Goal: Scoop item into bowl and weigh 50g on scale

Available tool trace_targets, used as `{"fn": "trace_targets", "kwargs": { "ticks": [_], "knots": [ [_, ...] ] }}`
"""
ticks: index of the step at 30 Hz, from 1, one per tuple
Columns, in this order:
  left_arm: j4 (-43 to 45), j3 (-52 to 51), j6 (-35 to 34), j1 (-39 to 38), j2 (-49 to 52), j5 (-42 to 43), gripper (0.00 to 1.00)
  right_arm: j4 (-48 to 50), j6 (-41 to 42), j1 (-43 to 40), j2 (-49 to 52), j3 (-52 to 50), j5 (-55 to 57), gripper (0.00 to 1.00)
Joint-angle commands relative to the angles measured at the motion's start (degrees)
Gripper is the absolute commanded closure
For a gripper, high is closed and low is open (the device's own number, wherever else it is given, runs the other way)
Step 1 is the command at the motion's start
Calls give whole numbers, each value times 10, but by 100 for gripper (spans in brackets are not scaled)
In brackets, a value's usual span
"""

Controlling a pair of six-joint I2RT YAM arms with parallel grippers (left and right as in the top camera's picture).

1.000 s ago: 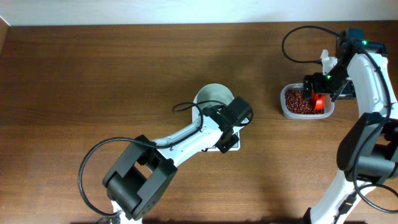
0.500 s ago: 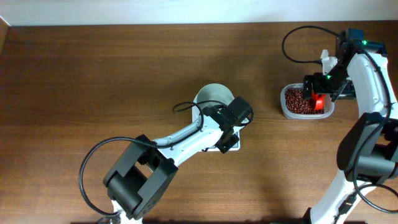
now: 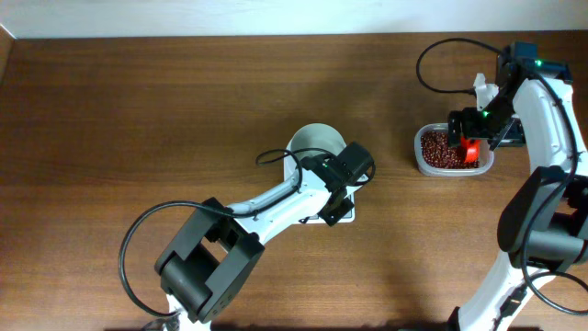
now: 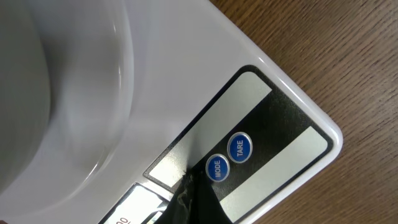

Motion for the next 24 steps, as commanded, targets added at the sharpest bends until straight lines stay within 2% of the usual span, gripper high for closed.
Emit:
{"fn": "trace_targets", "kwargs": {
  "ticks": [1, 13, 18, 24],
  "knots": [
    [1, -13, -9, 10, 54, -33, 100, 0, 2, -1, 5, -3, 5, 1],
    [-29, 31, -10, 10, 76, -30, 100, 0, 2, -1, 5, -3, 5, 1],
    [-52, 35, -24, 16, -53, -25, 100, 0, 2, -1, 5, -3, 5, 1],
    [-54, 35, -25, 18, -247, 74, 100, 0, 2, -1, 5, -3, 5, 1]
  ]
}}
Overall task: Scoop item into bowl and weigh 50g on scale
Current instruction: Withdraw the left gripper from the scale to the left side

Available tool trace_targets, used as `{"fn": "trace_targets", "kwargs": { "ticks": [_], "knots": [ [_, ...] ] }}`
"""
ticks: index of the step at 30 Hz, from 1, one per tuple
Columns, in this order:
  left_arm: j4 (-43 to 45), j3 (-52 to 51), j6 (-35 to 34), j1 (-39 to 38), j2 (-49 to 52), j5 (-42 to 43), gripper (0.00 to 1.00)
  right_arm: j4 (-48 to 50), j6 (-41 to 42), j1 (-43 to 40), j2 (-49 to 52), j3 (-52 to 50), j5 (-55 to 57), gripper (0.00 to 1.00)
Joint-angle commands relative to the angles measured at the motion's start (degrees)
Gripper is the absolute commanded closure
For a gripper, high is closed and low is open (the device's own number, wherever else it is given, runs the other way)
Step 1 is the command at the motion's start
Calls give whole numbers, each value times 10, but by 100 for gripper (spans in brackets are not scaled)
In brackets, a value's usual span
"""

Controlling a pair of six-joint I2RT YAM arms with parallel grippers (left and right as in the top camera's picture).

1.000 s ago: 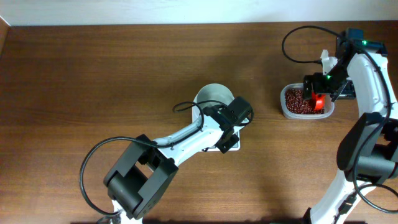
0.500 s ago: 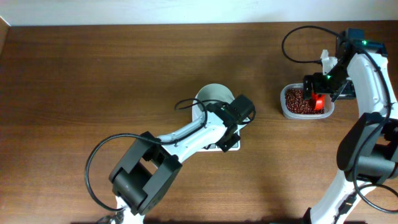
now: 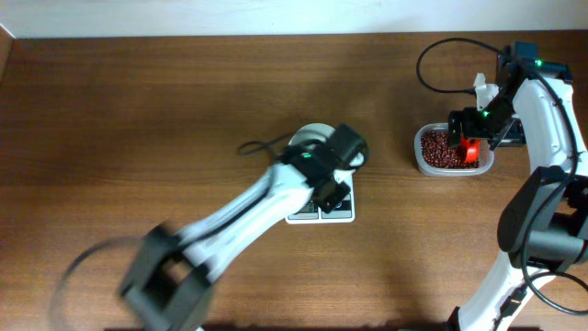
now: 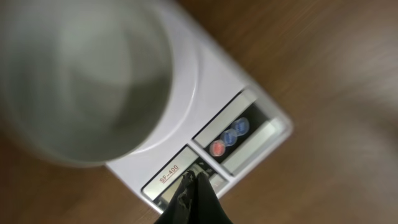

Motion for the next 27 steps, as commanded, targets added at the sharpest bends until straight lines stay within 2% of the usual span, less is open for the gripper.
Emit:
{"fn": "trace_targets", "kwargs": {
  "ticks": [1, 5, 9, 13, 15, 17, 19, 22, 27],
  "knots": [
    [0, 4, -10, -1, -131, 56, 100, 0, 2, -1, 5, -3, 5, 1],
    [-8, 4, -9, 18, -184, 56, 100, 0, 2, -1, 5, -3, 5, 1],
    [-21, 4, -9, 62, -177, 59, 100, 0, 2, -1, 5, -3, 5, 1],
    [-33, 4, 35, 75, -148, 154, 100, 0, 2, -1, 5, -3, 5, 1],
    [-38, 4, 55, 75, -131, 163, 100, 0, 2, -1, 5, -3, 5, 1],
    [-38, 4, 68, 75, -113, 158, 100, 0, 2, -1, 5, -3, 5, 1],
    [-22, 4, 64, 78, -96, 115, 100, 0, 2, -1, 5, -3, 5, 1],
    [29, 4, 22, 100, -89, 24, 100, 0, 2, -1, 5, -3, 5, 1],
    [147, 4, -52, 189, -92, 9, 100, 0, 2, -1, 5, -3, 5, 1]
  ]
}}
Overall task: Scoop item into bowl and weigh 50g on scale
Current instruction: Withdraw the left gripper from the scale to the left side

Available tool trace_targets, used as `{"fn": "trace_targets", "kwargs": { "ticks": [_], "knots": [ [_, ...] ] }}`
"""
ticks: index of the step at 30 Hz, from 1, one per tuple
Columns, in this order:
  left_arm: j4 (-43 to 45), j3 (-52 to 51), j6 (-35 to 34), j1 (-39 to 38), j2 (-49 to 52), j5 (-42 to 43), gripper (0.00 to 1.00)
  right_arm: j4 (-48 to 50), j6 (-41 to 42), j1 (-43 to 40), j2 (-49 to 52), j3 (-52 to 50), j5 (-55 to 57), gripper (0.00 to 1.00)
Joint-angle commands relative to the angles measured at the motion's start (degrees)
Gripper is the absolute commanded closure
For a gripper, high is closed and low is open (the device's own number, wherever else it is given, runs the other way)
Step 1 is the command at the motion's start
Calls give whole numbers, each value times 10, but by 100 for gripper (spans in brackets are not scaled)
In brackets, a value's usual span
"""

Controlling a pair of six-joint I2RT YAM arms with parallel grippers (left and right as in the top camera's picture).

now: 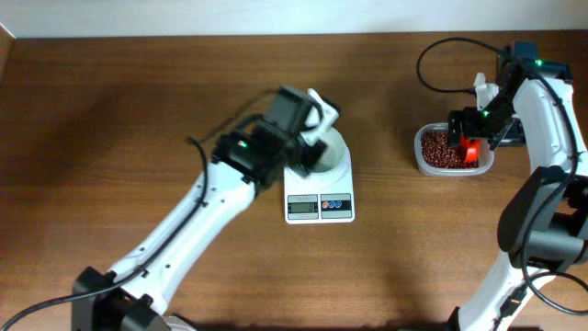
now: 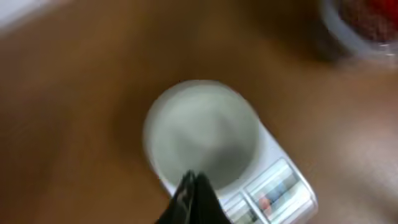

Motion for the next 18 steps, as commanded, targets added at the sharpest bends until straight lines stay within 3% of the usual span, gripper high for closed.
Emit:
{"fn": "trace_targets", "kwargs": {
  "ticks": [1, 5, 10, 18],
  "knots": [
    [61, 3, -83, 87, -4, -38, 100, 0, 2, -1, 5, -3, 5, 1],
    [104, 3, -121, 172, -1, -34, 100, 0, 2, -1, 5, -3, 5, 1],
    [92, 3, -158, 234, 1, -35, 100, 0, 2, -1, 5, -3, 5, 1],
    [-17, 3, -260, 294, 3, -33, 100, 0, 2, -1, 5, -3, 5, 1]
  ]
}}
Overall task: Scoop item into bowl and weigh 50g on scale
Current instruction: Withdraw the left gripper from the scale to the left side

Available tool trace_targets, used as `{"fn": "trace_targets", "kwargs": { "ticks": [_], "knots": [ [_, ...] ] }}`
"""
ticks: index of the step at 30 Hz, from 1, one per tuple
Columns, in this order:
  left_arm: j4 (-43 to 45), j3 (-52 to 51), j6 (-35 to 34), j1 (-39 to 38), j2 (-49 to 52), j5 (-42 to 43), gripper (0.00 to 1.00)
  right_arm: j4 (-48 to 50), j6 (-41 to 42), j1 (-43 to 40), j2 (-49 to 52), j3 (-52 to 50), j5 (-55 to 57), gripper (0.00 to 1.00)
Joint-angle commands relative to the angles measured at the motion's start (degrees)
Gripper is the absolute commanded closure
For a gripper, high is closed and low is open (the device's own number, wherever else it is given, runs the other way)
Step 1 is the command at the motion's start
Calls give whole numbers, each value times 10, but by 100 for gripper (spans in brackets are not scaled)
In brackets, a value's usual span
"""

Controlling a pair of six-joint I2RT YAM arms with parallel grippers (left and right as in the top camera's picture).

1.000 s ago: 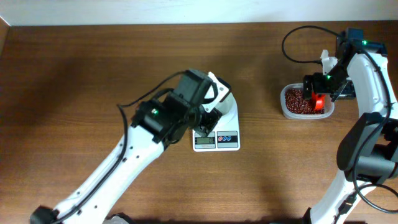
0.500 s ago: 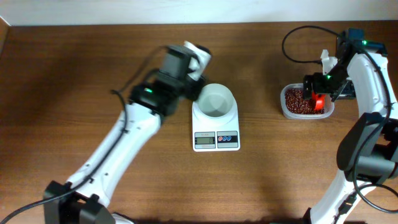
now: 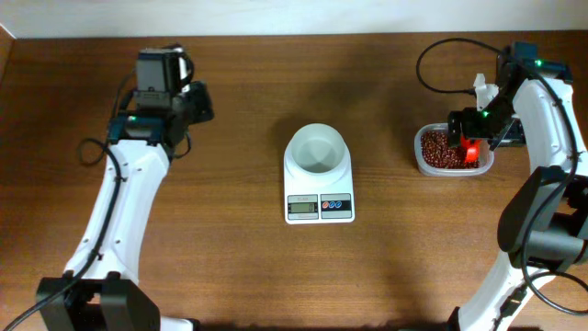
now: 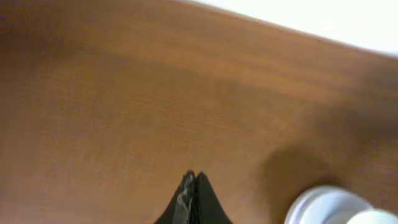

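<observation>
A white bowl [image 3: 317, 149] stands on the white scale [image 3: 320, 208] at mid-table, and its rim [image 4: 326, 208] shows at the lower right of the left wrist view. At the right, a clear tub of red beans [image 3: 439, 151] holds a red scoop [image 3: 471, 151], with my right gripper [image 3: 469, 129] shut on it. My left gripper [image 3: 202, 103] is far to the left of the scale, above bare table. Its fingertips [image 4: 189, 178] are pressed together with nothing between them.
Dark wood tabletop [image 3: 230, 257] lies all around the scale. A black cable [image 3: 441, 55] loops behind the bean tub. The table's back edge meets a white wall [image 4: 348, 18].
My left arm has gone from over the bowl and scale to the table's back left, still shut. The bowl and scale now show fully. The right arm has not moved.
My shut left gripper first had its tip at the scale's MODE and TARE buttons. It then stood higher over the scale, later above the bowl, and now far to the left. All the while the right gripper stayed at the bean tub with the scoop.
</observation>
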Motion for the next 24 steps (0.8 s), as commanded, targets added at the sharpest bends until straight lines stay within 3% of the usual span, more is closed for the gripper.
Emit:
{"fn": "trace_targets", "kwargs": {
  "ticks": [1, 6, 24],
  "knots": [
    [-49, 3, -55, 11, 3, 0, 100, 0, 2, -1, 5, -3, 5, 1],
    [-114, 2, -55, 11, 9, 1, 100, 0, 2, -1, 5, -3, 5, 1],
    [-180, 2, -23, 7, 10, 61, 99, 0, 2, -1, 5, -3, 5, 1]
  ]
}}
